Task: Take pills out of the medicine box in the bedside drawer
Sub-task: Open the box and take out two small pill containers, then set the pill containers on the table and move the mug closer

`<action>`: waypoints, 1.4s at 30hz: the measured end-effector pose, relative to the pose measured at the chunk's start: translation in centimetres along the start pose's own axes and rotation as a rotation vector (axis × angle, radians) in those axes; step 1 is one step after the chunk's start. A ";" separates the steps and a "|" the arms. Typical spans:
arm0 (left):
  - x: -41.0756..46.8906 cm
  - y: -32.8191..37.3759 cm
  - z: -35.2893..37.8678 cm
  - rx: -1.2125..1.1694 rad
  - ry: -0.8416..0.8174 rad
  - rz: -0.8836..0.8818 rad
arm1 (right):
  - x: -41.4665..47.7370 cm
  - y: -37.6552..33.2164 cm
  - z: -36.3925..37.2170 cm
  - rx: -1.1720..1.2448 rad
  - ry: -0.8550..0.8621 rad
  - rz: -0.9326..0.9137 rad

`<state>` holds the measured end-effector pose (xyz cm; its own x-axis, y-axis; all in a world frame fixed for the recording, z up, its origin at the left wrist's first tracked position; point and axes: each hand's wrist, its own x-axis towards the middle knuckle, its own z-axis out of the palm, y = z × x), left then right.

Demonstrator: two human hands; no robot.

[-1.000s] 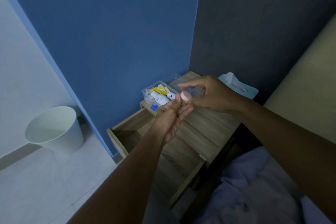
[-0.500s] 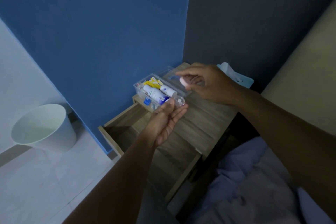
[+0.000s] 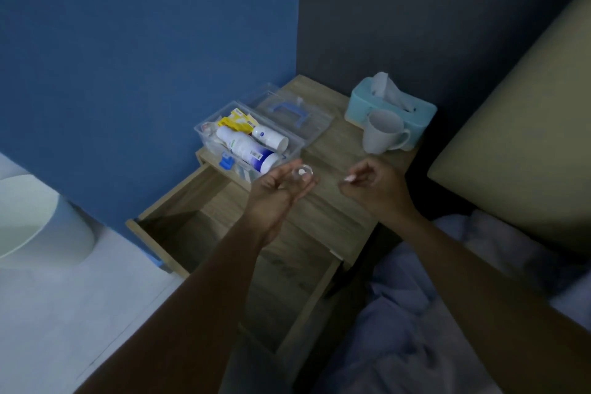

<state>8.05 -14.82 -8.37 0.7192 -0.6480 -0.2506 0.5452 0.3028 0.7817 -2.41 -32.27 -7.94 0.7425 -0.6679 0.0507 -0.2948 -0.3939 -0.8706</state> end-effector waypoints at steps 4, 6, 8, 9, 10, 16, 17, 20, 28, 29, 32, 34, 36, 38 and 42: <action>2.4 -1.8 -1.3 0.281 0.034 0.047 | -1.5 4.5 2.3 0.008 -0.014 0.080; 3.2 -2.6 -1.8 0.532 0.006 0.079 | -2.1 6.1 3.1 0.010 0.017 0.071; 3.9 -3.2 -2.1 0.761 -0.026 0.082 | -2.4 7.0 3.5 -0.044 0.066 0.030; 4.4 -3.5 -2.2 0.866 -0.040 0.084 | -2.4 7.3 3.6 -0.073 0.084 0.017; 4.8 -3.8 -2.2 0.961 -0.062 0.099 | -2.4 7.8 3.7 -0.088 0.100 0.013; 6.9 -5.5 -1.6 1.227 -0.128 0.105 | -3.4 9.5 4.8 -0.147 0.243 0.043; 7.2 -5.7 -1.5 1.244 -0.127 0.091 | -3.5 9.5 5.1 -0.162 0.267 0.035; 7.5 -6.4 -1.2 1.312 -0.147 0.126 | -3.7 9.4 5.7 -0.150 0.317 0.015; 7.6 -8.0 -1.5 1.406 -0.156 0.236 | -3.8 9.8 6.6 -0.233 0.350 -0.076; 7.6 -8.0 -1.6 1.400 -0.161 0.232 | -3.8 9.9 6.6 -0.240 0.352 -0.079; 7.0 -7.8 -2.6 1.443 -0.166 0.238 | -3.9 9.9 6.6 -0.218 0.350 -0.069; 6.0 -7.6 -3.5 1.555 -0.139 0.219 | -4.0 9.8 6.5 -0.193 0.335 -0.047; 4.6 -7.5 -4.2 1.685 -0.147 0.217 | -4.2 9.8 6.4 -0.147 0.330 0.001; 3.1 -7.6 -4.5 1.766 -0.179 0.221 | -4.3 9.7 6.3 -0.068 0.335 0.070; 1.6 -7.6 -3.9 1.900 -0.194 0.196 | -3.5 8.8 5.3 0.074 0.389 0.133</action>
<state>6.67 -15.43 -16.93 0.5789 -0.8029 -0.1424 -0.7393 -0.5904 0.3239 -4.47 -30.06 -18.35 0.4140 -0.9042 0.1047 -0.3184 -0.2516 -0.9140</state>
